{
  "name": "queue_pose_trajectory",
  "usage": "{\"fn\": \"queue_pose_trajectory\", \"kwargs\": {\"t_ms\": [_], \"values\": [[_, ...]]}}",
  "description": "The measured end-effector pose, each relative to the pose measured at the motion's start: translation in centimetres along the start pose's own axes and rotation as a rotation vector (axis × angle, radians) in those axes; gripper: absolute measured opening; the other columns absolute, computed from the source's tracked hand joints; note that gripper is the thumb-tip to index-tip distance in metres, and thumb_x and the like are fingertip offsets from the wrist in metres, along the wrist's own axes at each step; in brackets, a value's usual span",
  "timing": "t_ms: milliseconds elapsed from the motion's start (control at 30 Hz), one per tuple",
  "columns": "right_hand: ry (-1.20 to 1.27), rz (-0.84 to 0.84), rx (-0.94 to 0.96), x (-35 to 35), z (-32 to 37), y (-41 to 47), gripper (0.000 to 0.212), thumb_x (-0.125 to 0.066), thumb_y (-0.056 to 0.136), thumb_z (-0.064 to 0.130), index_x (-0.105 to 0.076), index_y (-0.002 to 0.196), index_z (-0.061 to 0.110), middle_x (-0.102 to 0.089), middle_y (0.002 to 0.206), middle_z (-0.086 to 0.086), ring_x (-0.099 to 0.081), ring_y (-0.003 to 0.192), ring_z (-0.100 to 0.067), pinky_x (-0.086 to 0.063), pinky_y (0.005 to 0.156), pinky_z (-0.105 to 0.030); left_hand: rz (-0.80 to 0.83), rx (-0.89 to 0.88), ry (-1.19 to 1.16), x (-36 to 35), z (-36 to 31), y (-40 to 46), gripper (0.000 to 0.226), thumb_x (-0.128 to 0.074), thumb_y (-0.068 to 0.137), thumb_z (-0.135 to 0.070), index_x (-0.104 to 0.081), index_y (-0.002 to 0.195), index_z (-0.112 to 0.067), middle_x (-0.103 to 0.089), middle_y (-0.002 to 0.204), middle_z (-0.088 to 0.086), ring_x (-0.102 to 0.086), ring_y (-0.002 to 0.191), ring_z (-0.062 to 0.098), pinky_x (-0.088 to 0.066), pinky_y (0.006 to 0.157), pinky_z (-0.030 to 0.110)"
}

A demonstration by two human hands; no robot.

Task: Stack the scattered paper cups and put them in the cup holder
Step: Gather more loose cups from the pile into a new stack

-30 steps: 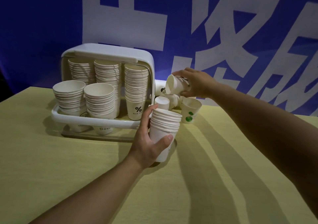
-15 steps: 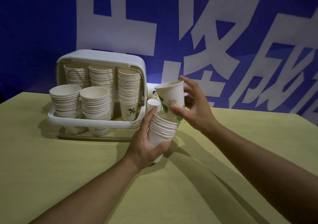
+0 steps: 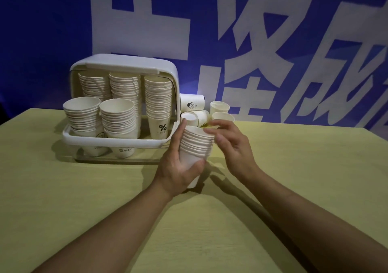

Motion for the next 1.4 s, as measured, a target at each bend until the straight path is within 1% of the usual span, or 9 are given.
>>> {"fn": "queue_pose_trajectory", "kwargs": {"t_ms": [133,333,567,700,800,900,1100,1267,1400], "values": [[-0.160,-0.243,-0.119,1.1,-1.9,2.2,0.032,-0.066,0.094,0.029,-0.059,0.125,0.035,-0.051,0.125,0.014,-0.054,0.109,-0.004,-0.056,0.092,-0.035,-0.069,0.017,-0.012,0.3,0.7,0.2,0.087,-0.072,0.070,-0.054,-0.023,0.141,-0.064,-0.048,0.142,-0.017,-0.054,0.123,0.004,-0.049,0.102,0.033],[-0.239,-0.290,-0.518,1.7,-8.8,4.5,0.091,-0.085,0.078,0.031,-0.030,0.149,0.039,-0.037,0.155,-0.001,-0.039,0.140,-0.026,-0.039,0.112,-0.048,-0.056,0.053,0.008,0.1,1.0,0.3,0.087,-0.073,0.070,-0.052,-0.025,0.143,-0.060,-0.050,0.143,-0.008,-0.057,0.122,0.011,-0.050,0.102,0.044],[-0.187,-0.226,-0.433,0.9,-11.2,5.3,0.099,-0.086,0.078,0.024,-0.022,0.153,0.036,-0.045,0.152,0.003,-0.047,0.134,-0.021,-0.040,0.098,-0.030,-0.043,0.088,0.011,0.0,1.3,0.5,0.087,-0.073,0.068,-0.054,-0.025,0.139,-0.067,-0.048,0.145,-0.013,-0.056,0.124,0.011,-0.050,0.103,0.047],[-0.167,-0.224,-0.417,1.1,-11.2,5.1,0.092,-0.084,0.080,0.022,-0.026,0.149,0.038,-0.051,0.136,0.010,-0.052,0.125,-0.017,-0.048,0.101,-0.038,-0.029,0.089,0.000,-0.2,1.2,0.6,0.086,-0.074,0.069,-0.050,-0.027,0.139,-0.067,-0.049,0.145,-0.009,-0.057,0.124,0.015,-0.051,0.102,0.050],[-0.115,-0.248,-0.386,1.4,-10.3,4.9,0.085,-0.083,0.080,0.020,-0.032,0.145,0.037,-0.047,0.122,0.017,-0.057,0.103,-0.009,-0.054,0.083,-0.022,-0.028,0.102,-0.018,-0.2,1.2,0.5,0.086,-0.075,0.069,-0.047,-0.029,0.140,-0.064,-0.052,0.144,-0.007,-0.059,0.123,0.019,-0.051,0.101,0.053],[-0.020,-0.286,-0.327,1.6,-8.6,4.7,0.078,-0.082,0.082,0.022,-0.035,0.142,0.036,-0.049,0.121,0.013,-0.062,0.092,-0.006,-0.052,0.066,-0.012,-0.024,0.103,-0.005,-0.1,1.1,0.4,0.088,-0.075,0.069,-0.047,-0.028,0.142,-0.063,-0.052,0.144,-0.008,-0.059,0.123,0.017,-0.052,0.101,0.052],[0.158,-0.296,-0.174,-0.2,-4.7,3.3,0.067,-0.078,0.086,0.023,-0.040,0.141,0.033,-0.053,0.122,0.016,-0.067,0.100,-0.006,-0.056,0.073,-0.017,0.025,0.135,0.036,-0.3,0.3,0.3,0.089,-0.072,0.068,-0.055,-0.021,0.140,-0.068,-0.043,0.137,-0.033,-0.055,0.118,0.001,-0.050,0.091,0.026],[0.259,-0.389,-0.176,-0.9,-2.1,3.2,0.062,-0.077,0.086,0.025,-0.042,0.135,0.039,-0.053,0.118,0.022,-0.063,0.101,0.005,-0.054,0.074,-0.015,0.031,0.141,0.046,-0.1,0.2,0.2,0.091,-0.070,0.068,-0.056,-0.019,0.142,-0.067,-0.042,0.144,-0.022,-0.052,0.122,0.003,-0.048,0.094,0.023],[0.350,-0.418,-0.161,-0.4,0.0,3.4,0.060,-0.073,0.089,0.022,-0.041,0.139,0.032,-0.052,0.117,0.015,-0.060,0.092,0.017,-0.052,0.070,-0.010,0.052,0.144,0.055,-0.2,-0.1,0.2,0.091,-0.070,0.068,-0.057,-0.017,0.140,-0.072,-0.041,0.144,-0.028,-0.048,0.124,-0.008,-0.042,0.088,0.004]]}}
Point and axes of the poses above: each hand's wrist, its own y-axis towards the middle knuckle, its own x-axis out of the back of the hand, z = x × y, the point moved 2 cm from there along y, towards the middle knuckle
